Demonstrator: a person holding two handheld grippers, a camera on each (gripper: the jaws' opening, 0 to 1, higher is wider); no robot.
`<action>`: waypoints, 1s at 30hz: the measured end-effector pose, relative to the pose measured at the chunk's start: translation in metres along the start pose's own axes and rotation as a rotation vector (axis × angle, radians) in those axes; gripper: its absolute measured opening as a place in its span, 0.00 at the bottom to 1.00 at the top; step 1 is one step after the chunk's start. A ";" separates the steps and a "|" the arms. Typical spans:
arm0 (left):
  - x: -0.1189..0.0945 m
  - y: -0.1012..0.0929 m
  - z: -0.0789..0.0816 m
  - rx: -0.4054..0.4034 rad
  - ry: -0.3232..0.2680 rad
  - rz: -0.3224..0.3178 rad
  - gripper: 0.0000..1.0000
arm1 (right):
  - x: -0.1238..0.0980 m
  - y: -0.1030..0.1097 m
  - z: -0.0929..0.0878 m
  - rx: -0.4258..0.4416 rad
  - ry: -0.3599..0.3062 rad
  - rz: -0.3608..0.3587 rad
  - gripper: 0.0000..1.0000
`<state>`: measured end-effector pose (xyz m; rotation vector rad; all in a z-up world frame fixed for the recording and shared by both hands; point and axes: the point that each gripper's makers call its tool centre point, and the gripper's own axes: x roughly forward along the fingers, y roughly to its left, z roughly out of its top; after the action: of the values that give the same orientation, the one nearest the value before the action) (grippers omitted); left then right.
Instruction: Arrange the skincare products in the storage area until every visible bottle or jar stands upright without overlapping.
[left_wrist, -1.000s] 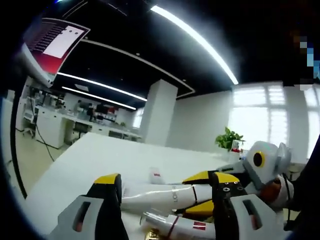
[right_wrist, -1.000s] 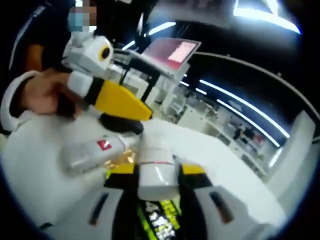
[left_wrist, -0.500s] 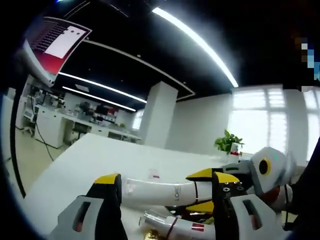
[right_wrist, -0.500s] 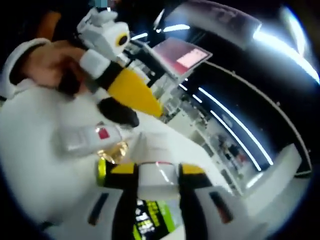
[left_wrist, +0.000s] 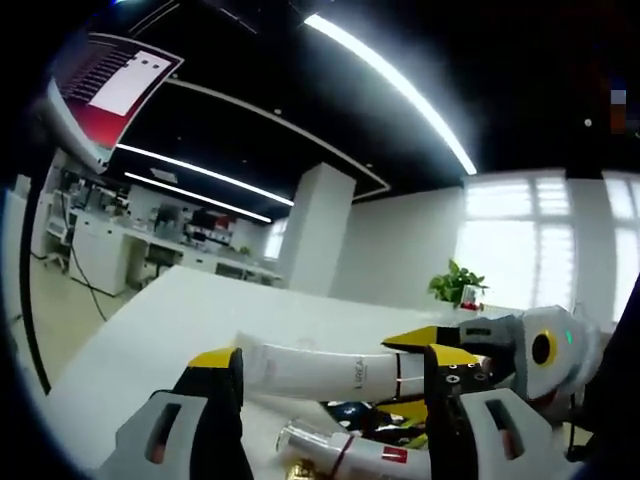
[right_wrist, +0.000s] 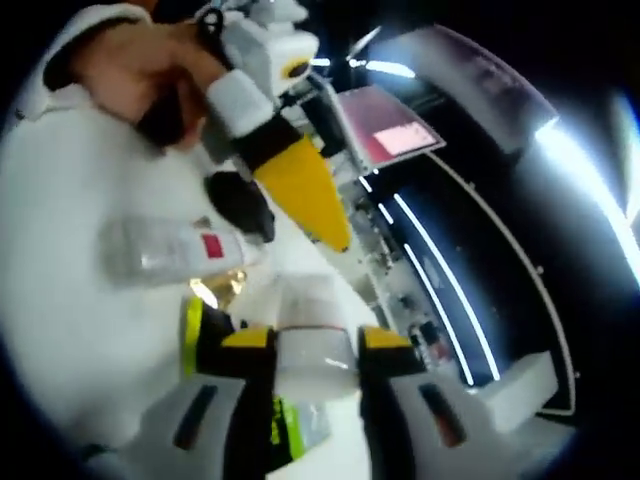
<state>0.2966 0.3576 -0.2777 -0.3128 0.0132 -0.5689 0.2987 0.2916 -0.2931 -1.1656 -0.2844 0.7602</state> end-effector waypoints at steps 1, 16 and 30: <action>0.000 0.000 0.000 0.000 0.000 0.000 0.75 | 0.000 0.000 -0.001 -0.023 0.003 -0.003 0.30; -0.001 -0.001 0.000 -0.009 -0.004 -0.004 0.75 | 0.002 -0.003 0.002 -0.248 0.022 -0.041 0.30; -0.001 -0.003 0.001 -0.025 -0.012 -0.021 0.75 | -0.005 -0.004 0.018 -0.328 -0.007 -0.065 0.30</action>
<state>0.2941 0.3561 -0.2764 -0.3412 0.0056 -0.5877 0.2863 0.3001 -0.2821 -1.4547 -0.4636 0.6760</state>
